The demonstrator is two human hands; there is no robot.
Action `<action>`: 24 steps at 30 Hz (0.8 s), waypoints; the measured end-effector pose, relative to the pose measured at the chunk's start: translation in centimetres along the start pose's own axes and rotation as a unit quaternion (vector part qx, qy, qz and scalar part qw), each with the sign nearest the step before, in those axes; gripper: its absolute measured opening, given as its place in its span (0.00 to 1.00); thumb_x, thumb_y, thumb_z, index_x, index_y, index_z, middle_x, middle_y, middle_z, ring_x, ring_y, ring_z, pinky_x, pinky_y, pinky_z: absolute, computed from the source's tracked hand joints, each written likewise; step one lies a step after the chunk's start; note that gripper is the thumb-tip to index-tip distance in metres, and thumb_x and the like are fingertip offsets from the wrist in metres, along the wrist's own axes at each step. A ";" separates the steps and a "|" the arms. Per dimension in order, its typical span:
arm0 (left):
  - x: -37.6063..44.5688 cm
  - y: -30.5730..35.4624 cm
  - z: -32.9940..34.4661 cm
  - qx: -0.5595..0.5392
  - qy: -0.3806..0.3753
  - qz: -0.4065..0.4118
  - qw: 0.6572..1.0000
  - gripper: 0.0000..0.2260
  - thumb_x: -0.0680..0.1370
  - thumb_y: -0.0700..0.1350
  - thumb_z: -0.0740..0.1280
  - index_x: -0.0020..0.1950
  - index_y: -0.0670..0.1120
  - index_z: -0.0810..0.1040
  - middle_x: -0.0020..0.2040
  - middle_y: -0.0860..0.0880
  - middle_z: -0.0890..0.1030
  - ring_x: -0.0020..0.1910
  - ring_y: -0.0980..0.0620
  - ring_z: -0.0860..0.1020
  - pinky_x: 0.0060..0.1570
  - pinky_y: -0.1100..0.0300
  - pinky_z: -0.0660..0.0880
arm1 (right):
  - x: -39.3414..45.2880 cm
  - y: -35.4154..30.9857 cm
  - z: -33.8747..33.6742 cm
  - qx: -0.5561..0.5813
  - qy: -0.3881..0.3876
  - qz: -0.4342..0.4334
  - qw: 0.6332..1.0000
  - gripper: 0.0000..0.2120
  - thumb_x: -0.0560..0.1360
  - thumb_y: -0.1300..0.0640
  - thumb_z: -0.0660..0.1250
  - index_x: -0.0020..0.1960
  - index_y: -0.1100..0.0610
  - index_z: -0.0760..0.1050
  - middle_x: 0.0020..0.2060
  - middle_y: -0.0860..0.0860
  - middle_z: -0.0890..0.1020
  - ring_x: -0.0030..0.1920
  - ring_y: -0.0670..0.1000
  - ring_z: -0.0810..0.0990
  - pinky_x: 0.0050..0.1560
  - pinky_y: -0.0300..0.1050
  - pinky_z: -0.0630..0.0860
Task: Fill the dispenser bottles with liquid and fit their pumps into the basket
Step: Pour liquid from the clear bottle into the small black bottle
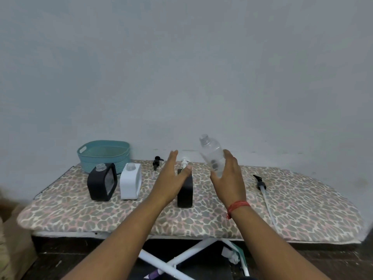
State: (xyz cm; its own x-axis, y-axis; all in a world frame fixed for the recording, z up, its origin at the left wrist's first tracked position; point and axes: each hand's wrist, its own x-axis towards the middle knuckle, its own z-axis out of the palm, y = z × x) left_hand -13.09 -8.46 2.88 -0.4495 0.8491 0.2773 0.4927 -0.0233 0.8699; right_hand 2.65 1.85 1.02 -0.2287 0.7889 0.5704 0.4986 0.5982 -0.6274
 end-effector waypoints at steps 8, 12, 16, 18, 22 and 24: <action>0.5 -4.3 0.5 0.077 -0.025 -0.025 0.996 0.39 0.79 0.61 0.66 0.82 0.56 0.47 0.83 0.55 0.47 0.81 0.54 0.48 0.79 0.49 0.51 | -1.1 2.3 1.3 -0.182 -0.064 -0.062 0.979 0.37 0.73 0.58 0.71 0.78 0.52 0.59 0.71 0.52 0.71 0.69 0.55 0.71 0.70 0.55 0.69; 1.5 -4.9 1.4 0.108 -0.037 -0.012 0.993 0.42 0.78 0.64 0.66 0.82 0.55 0.45 0.83 0.54 0.44 0.81 0.53 0.44 0.79 0.45 0.50 | -0.7 3.0 1.3 -0.253 -0.075 -0.098 0.959 0.39 0.71 0.57 0.73 0.78 0.51 0.61 0.71 0.53 0.72 0.68 0.56 0.72 0.69 0.56 0.68; 2.3 -5.5 2.0 0.106 -0.057 -0.025 0.992 0.44 0.77 0.63 0.68 0.82 0.54 0.42 0.83 0.53 0.43 0.81 0.52 0.42 0.79 0.43 0.49 | 0.0 3.6 1.0 -0.293 -0.084 -0.126 0.944 0.40 0.69 0.59 0.74 0.77 0.51 0.62 0.70 0.53 0.73 0.68 0.56 0.72 0.70 0.59 0.67; 2.7 -5.8 2.2 0.109 -0.062 -0.030 0.992 0.45 0.77 0.63 0.68 0.82 0.54 0.42 0.83 0.53 0.42 0.81 0.51 0.40 0.79 0.43 0.48 | 0.4 3.7 0.9 -0.309 -0.090 -0.138 0.937 0.40 0.68 0.60 0.74 0.76 0.51 0.62 0.69 0.52 0.73 0.68 0.56 0.72 0.69 0.61 0.67; 3.0 -6.4 2.5 0.132 -0.059 -0.037 0.989 0.45 0.76 0.68 0.65 0.82 0.54 0.42 0.83 0.52 0.41 0.81 0.49 0.39 0.79 0.42 0.46 | 1.0 3.8 0.8 -0.325 -0.100 -0.155 0.927 0.40 0.67 0.60 0.75 0.75 0.50 0.63 0.68 0.52 0.74 0.67 0.56 0.73 0.69 0.63 0.67; 3.0 -6.9 2.7 0.161 -0.060 -0.043 0.984 0.45 0.75 0.71 0.61 0.82 0.53 0.43 0.83 0.51 0.40 0.81 0.48 0.38 0.78 0.41 0.46 | 1.2 3.8 0.8 -0.329 -0.104 -0.161 0.925 0.40 0.66 0.60 0.75 0.75 0.49 0.63 0.68 0.52 0.74 0.68 0.56 0.73 0.69 0.64 0.67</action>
State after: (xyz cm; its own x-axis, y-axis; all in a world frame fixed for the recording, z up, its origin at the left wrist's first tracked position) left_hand -15.86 -4.34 -3.43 -0.4183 0.8973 0.1408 0.6753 0.2036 0.7089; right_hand 3.61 5.23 -1.10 -0.5754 0.6354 0.5150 0.7620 0.6452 0.0554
